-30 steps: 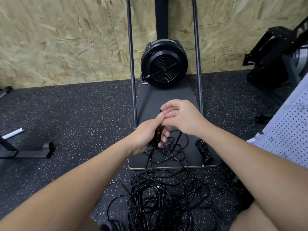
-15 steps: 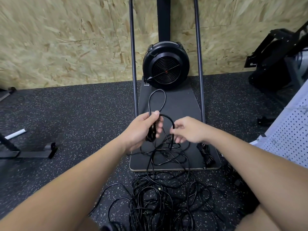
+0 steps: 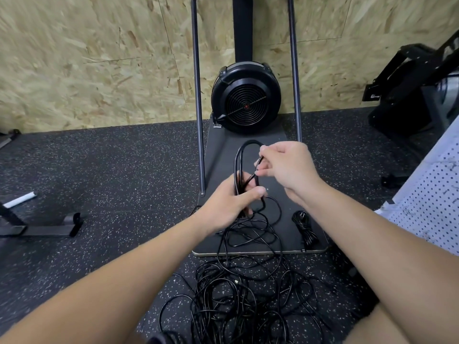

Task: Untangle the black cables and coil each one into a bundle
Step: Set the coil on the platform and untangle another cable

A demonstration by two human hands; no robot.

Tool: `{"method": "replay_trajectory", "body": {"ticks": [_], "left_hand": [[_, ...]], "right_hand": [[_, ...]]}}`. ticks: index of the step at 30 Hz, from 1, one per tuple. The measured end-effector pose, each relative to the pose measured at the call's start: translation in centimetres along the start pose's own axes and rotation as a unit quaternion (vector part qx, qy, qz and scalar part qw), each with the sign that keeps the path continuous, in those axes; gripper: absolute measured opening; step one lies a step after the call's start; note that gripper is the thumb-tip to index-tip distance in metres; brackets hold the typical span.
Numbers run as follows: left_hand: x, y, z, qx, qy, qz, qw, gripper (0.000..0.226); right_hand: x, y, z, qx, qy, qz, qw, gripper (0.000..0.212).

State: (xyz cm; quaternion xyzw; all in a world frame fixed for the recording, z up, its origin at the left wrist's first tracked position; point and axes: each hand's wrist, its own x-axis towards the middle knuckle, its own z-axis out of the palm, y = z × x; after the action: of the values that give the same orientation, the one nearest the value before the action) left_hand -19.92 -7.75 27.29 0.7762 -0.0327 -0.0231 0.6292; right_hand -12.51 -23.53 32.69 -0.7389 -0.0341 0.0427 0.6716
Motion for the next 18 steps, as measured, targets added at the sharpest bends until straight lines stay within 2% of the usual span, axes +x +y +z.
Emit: {"method": "replay_trajectory", "body": {"ticks": [2, 4, 6, 7, 8, 10, 11, 12, 15, 18], "left_hand": [[0.2, -0.1, -0.1, 0.06, 0.044, 0.026, 0.997, 0.025], [0.4, -0.4, -0.2, 0.063, 0.062, 0.031, 0.996, 0.026], [0.4, -0.5, 0.1, 0.001, 0.04, 0.024, 0.999, 0.024], [0.4, -0.5, 0.2, -0.023, 0.029, 0.019, 0.999, 0.023], [0.3, -0.4, 0.3, -0.034, 0.022, 0.017, 0.999, 0.021], [0.2, -0.5, 0.5, -0.037, 0.005, 0.02, 0.999, 0.021], [0.3, -0.7, 0.3, -0.036, -0.009, 0.022, 0.999, 0.022], [0.3, -0.9, 0.1, -0.035, -0.023, 0.021, 0.999, 0.023], [0.3, -1.1, -0.7, -0.027, -0.047, -0.004, 0.999, 0.022], [0.3, -0.8, -1.3, -0.077, -0.051, -0.059, 0.994, 0.021]], "right_hand": [[-0.2, 0.1, 0.1, -0.004, -0.005, -0.01, 1.0, 0.019], [-0.5, 0.0, 0.0, -0.097, 0.016, -0.103, 0.99, 0.008], [-0.5, -0.2, -0.4, -0.233, 0.036, -0.205, 0.95, 0.029], [-0.3, -0.1, -0.6, -0.265, 0.021, -0.205, 0.942, 0.041], [-0.2, -0.3, -0.8, -0.256, -0.014, -0.169, 0.952, 0.045], [0.0, -0.3, -0.9, -0.169, -0.11, -0.064, 0.977, 0.028], [0.1, -0.1, -0.9, -0.128, -0.139, -0.038, 0.981, 0.018], [0.1, -0.2, -1.1, -0.1, -0.159, -0.033, 0.982, 0.016], [0.4, -0.4, -2.1, -0.027, -0.24, -0.019, 0.97, 0.028], [0.8, -0.4, -2.9, 0.072, -0.337, 0.037, 0.938, 0.023]]}}
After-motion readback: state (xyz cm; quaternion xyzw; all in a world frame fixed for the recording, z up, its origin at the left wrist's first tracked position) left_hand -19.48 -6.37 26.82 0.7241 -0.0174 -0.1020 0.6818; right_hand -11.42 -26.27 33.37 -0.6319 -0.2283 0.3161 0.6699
